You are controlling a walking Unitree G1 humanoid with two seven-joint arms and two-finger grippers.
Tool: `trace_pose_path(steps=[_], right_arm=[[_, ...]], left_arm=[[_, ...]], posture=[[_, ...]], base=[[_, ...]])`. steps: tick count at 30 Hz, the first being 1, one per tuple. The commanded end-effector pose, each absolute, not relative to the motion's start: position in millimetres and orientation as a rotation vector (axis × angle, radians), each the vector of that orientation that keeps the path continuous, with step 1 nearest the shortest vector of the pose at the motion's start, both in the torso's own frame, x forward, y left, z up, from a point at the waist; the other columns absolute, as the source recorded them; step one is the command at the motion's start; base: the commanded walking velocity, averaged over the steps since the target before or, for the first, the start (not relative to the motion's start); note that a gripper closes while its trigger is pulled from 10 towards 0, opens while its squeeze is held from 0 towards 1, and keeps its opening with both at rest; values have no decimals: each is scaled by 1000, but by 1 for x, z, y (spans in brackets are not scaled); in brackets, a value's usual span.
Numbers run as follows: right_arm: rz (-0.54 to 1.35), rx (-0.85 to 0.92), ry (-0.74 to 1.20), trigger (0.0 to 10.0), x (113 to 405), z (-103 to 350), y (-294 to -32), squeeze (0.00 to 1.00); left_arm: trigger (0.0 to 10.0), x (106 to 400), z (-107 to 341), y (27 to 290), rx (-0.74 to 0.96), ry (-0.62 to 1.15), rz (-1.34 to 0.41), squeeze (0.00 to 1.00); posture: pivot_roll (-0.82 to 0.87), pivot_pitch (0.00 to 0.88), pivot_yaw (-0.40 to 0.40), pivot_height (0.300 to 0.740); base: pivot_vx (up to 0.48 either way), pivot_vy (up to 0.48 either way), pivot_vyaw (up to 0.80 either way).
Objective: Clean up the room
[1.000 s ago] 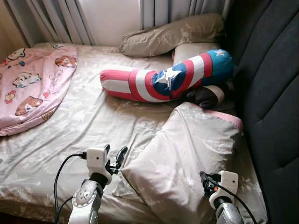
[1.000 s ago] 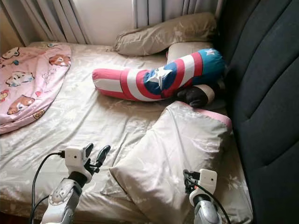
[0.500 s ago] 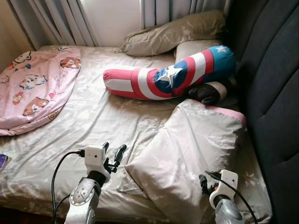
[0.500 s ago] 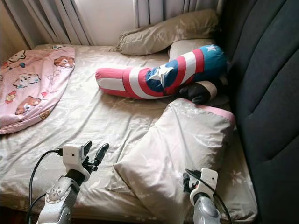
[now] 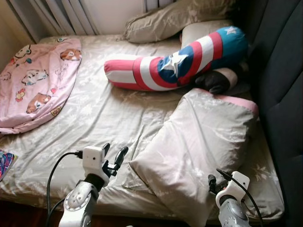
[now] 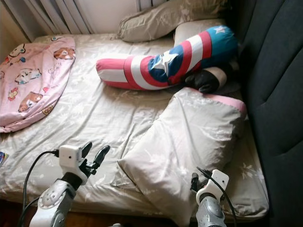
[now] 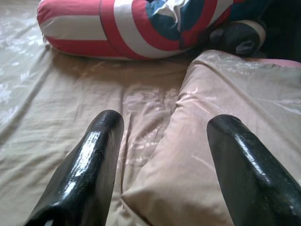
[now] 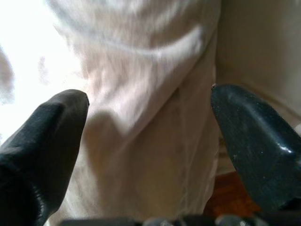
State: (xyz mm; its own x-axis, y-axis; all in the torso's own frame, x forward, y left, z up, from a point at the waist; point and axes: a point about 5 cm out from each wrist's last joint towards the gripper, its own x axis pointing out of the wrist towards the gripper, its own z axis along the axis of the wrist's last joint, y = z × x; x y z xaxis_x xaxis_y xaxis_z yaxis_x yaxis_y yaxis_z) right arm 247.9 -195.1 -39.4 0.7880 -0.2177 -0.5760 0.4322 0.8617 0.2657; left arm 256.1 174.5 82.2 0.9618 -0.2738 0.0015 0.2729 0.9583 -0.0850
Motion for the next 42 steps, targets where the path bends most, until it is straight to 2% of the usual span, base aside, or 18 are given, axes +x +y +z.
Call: trace_pose_path(steps=[1, 11, 24, 32, 33, 34, 35, 42], right_arm=[[-350, 422, 601, 10000, 242, -46, -190, 0], [-349, 406, 656, 10000, 232, -53, -195, 0], [-207, 445, 703, 10000, 225, -60, -173, 0], [-165, 459, 712, 10000, 223, -62, -168, 0], [-147, 464, 710, 7882, 222, -62, -167, 0], [-140, 460, 712, 4902, 222, -62, -166, 0], [-135, 455, 717, 0, 222, -62, -166, 0], [-115, 428, 736, 0, 221, -63, -164, 0]], left_arm=[[10000, 252, 86, 175, -73, 20, -295, 0], [10000, 241, 99, 172, -52, 26, -325, 0], [10000, 221, 109, 174, 3, 66, -360, 0], [10000, 213, 108, 172, 31, 97, -380, 0], [10000, 213, 108, 172, 29, 99, -380, 0], [10000, 213, 107, 172, 27, 100, -378, 0], [10000, 213, 107, 172, 27, 101, -378, 0], [10000, 216, 106, 171, 25, 103, -375, 0]], posture=[[157, 249, 114, 740], [184, 294, 139, 740], [222, 338, 164, 740], [230, 344, 163, 740], [222, 343, 160, 740], [220, 343, 159, 740], [220, 343, 159, 740], [222, 336, 149, 740]], base=[[0, 0, 0], [0, 0, 0], [0, 0, 0], [0, 0, 0], [0, 0, 0], [0, 0, 0], [0, 0, 0], [0, 0, 0]])
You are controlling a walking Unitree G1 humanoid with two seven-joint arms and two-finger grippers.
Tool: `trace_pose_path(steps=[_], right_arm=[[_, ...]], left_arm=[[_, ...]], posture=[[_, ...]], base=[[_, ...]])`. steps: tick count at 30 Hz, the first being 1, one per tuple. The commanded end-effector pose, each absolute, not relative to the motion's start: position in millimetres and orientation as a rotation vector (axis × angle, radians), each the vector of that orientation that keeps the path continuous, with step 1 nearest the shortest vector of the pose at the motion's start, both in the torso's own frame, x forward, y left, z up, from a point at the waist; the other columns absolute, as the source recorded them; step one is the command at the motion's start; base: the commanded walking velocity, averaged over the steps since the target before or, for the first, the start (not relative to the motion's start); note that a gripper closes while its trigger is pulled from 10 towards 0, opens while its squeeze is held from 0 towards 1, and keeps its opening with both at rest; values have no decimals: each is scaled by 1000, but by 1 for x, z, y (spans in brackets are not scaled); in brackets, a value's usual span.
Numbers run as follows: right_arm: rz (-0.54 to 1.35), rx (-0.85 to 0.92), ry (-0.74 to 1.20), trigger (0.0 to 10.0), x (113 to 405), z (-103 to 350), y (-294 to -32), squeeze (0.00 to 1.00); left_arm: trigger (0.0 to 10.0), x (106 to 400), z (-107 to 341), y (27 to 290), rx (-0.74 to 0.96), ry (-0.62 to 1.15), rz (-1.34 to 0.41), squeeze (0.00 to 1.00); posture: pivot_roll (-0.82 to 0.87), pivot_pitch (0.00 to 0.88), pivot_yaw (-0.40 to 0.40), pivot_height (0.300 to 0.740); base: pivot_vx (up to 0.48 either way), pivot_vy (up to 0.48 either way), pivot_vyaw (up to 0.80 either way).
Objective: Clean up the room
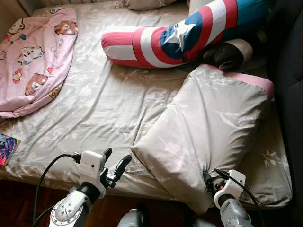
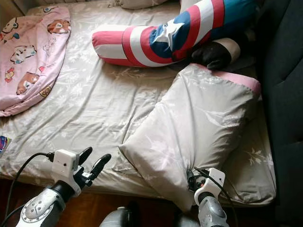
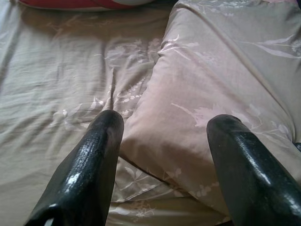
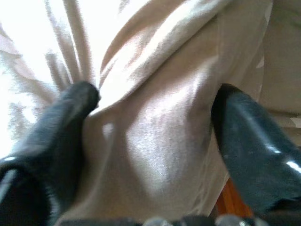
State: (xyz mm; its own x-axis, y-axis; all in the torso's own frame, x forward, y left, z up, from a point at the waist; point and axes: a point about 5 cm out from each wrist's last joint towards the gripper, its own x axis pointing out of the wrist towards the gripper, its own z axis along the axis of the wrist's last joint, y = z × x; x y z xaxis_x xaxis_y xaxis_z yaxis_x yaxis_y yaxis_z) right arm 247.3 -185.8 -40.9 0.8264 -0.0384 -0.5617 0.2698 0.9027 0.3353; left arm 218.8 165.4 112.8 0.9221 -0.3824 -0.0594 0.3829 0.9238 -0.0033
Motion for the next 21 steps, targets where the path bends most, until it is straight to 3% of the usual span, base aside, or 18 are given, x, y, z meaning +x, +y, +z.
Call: trace_pose_path(steps=[1, 8, 21], right_arm=[[-113, 432, 733, 0, 222, -63, -164, 0], [-42, 357, 772, 0, 219, -65, -157, 0], [-107, 387, 773, 0, 219, -66, -162, 0]], left_arm=[[10000, 216, 106, 171, 25, 103, -372, 0], [10000, 216, 102, 170, 21, 111, -374, 0], [10000, 216, 92, 173, 19, 138, -366, 0]], posture=[[220, 336, 148, 740], [219, 325, 140, 740], [211, 306, 129, 740]], base=[[0, 0, 0], [0, 0, 0], [0, 0, 0]])
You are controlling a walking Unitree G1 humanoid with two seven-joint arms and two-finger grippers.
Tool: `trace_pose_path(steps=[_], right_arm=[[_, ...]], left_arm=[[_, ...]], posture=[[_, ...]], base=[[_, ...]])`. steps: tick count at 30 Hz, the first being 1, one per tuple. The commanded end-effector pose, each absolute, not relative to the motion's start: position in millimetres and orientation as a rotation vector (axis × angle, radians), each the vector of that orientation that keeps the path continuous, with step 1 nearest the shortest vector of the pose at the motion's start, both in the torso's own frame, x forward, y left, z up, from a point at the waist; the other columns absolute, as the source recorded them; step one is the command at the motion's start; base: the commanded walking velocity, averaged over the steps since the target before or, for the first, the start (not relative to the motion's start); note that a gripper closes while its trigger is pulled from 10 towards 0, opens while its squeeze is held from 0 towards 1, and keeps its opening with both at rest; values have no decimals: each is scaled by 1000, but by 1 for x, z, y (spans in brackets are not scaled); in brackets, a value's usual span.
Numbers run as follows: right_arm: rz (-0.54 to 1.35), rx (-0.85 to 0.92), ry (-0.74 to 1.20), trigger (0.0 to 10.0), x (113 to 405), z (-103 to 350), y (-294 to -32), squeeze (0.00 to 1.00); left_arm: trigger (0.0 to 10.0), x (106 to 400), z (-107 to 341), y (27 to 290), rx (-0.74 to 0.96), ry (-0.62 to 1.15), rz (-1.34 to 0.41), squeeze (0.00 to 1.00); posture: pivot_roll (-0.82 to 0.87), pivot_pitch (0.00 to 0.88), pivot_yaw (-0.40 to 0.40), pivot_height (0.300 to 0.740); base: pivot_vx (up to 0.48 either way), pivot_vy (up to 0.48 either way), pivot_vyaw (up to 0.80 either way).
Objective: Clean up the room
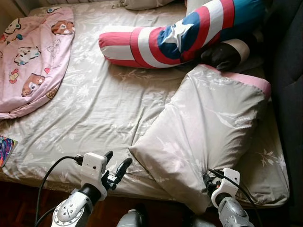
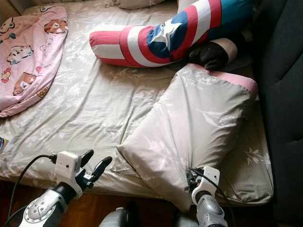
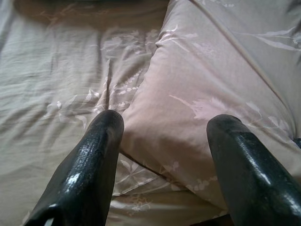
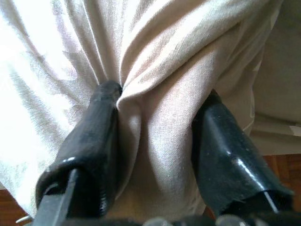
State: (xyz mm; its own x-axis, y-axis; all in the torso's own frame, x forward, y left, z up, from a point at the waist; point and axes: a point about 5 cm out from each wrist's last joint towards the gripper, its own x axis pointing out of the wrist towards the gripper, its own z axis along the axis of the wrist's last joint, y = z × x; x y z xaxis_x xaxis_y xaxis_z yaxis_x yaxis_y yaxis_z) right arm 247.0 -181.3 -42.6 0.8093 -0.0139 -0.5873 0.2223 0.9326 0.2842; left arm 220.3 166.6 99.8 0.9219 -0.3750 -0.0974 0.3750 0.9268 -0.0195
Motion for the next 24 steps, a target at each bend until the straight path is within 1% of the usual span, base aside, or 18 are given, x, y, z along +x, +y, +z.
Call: trace_pose_path(steps=[1, 9, 13, 16, 17, 19, 20, 22, 24], right_arm=[[-111, 390, 772, 0, 219, -66, -163, 0], [-206, 403, 747, 0, 225, -61, -179, 0], [-227, 388, 740, 0, 226, -59, -188, 0], [-301, 365, 713, 0, 229, -55, -204, 0], [-306, 360, 712, 0, 229, -54, -205, 0], [-363, 341, 668, 0, 234, -47, -220, 0], [-371, 332, 664, 0, 235, -46, -223, 0], [-435, 301, 605, 0, 241, -35, -245, 0], [-441, 271, 591, 0, 244, -30, -251, 0]], left_arm=[[10000, 217, 92, 173, 19, 136, -366, 0], [10000, 224, 87, 171, 15, 133, -362, 0], [10000, 228, 81, 175, 20, 139, -350, 0], [10000, 233, 76, 177, 22, 142, -340, 0], [10000, 235, 75, 176, 21, 141, -339, 0], [10000, 240, 73, 175, 16, 133, -327, 0], [10000, 242, 72, 175, 14, 131, -325, 0], [10000, 248, 70, 171, 5, 121, -323, 0], [10000, 251, 68, 169, 1, 119, -323, 0]], posture=[[211, 304, 128, 740], [193, 263, 110, 740], [179, 236, 97, 740], [149, 204, 82, 740], [149, 204, 82, 740], [125, 184, 69, 740], [120, 181, 67, 740], [92, 163, 56, 740], [79, 153, 48, 740]], base=[[0, 0, 0], [0, 0, 0], [0, 0, 0], [0, 0, 0], [0, 0, 0], [0, 0, 0], [0, 0, 0], [0, 0, 0], [0, 0, 0]])
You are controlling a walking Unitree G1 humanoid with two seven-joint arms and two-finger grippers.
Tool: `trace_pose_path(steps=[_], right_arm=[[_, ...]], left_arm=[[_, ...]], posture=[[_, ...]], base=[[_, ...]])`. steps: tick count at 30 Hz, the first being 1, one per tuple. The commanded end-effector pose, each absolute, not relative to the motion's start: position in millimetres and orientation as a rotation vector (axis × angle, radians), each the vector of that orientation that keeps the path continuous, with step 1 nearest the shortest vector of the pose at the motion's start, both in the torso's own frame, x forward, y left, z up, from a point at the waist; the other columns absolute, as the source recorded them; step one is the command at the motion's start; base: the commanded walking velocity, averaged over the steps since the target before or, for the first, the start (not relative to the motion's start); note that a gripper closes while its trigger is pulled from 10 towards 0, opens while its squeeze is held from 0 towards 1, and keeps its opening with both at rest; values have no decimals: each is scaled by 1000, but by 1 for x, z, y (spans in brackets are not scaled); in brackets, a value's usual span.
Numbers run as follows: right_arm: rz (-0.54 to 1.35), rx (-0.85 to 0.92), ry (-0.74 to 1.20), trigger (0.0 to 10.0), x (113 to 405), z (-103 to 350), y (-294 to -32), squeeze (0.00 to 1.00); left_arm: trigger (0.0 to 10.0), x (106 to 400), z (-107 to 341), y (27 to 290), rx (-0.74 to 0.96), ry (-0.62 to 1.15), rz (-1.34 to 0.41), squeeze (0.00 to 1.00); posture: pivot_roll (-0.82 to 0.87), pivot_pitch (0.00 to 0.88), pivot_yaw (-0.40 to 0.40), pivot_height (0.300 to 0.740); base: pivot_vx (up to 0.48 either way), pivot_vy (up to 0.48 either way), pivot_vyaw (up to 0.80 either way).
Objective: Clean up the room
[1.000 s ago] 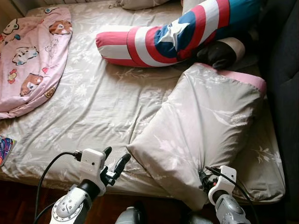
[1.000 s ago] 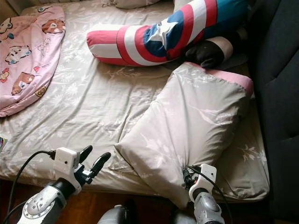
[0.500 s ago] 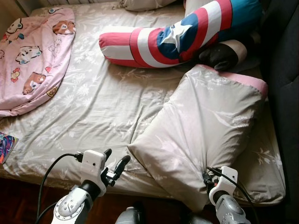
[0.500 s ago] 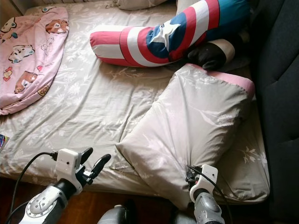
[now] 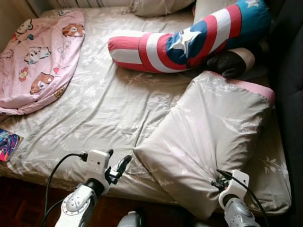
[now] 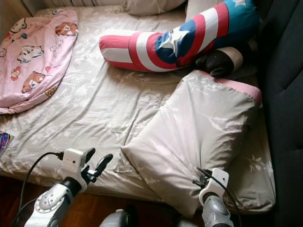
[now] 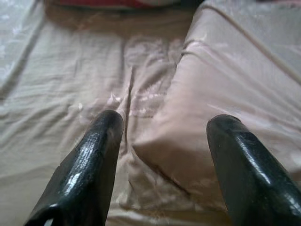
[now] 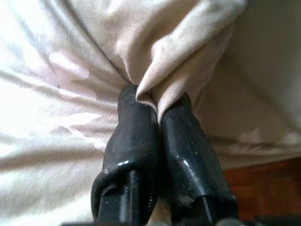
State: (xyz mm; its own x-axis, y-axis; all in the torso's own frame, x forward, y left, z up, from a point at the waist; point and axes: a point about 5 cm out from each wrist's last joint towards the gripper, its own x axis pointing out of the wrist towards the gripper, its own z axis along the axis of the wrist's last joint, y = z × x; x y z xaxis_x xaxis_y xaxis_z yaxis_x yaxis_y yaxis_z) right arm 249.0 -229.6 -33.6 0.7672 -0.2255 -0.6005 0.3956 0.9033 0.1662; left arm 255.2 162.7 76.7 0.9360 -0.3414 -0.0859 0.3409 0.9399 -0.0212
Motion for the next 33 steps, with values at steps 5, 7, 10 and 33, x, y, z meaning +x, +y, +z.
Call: trace_pose_path(steps=[5, 7, 10, 33], right_arm=[[-497, 166, 537, 0, 249, -16, -272, 0], [-550, 121, 519, 0, 248, -9, -288, 0], [-639, 63, 491, 0, 242, 3, -316, 0], [-836, -118, 611, 10000, 210, 7, -361, 0]], left_arm=[[10000, 257, 63, 164, -5, 117, -326, 0], [10000, 260, 62, 164, -12, 111, -320, 0], [10000, 263, 61, 164, -15, 103, -311, 0], [10000, 270, 51, 165, -11, 89, -313, 0]], posture=[[51, 133, 31, 740], [44, 120, 20, 740], [39, 110, 15, 740], [21, 75, 19, 740]], base=[[0, 0, 0], [0, 0, 0], [0, 0, 0], [0, 0, 0]])
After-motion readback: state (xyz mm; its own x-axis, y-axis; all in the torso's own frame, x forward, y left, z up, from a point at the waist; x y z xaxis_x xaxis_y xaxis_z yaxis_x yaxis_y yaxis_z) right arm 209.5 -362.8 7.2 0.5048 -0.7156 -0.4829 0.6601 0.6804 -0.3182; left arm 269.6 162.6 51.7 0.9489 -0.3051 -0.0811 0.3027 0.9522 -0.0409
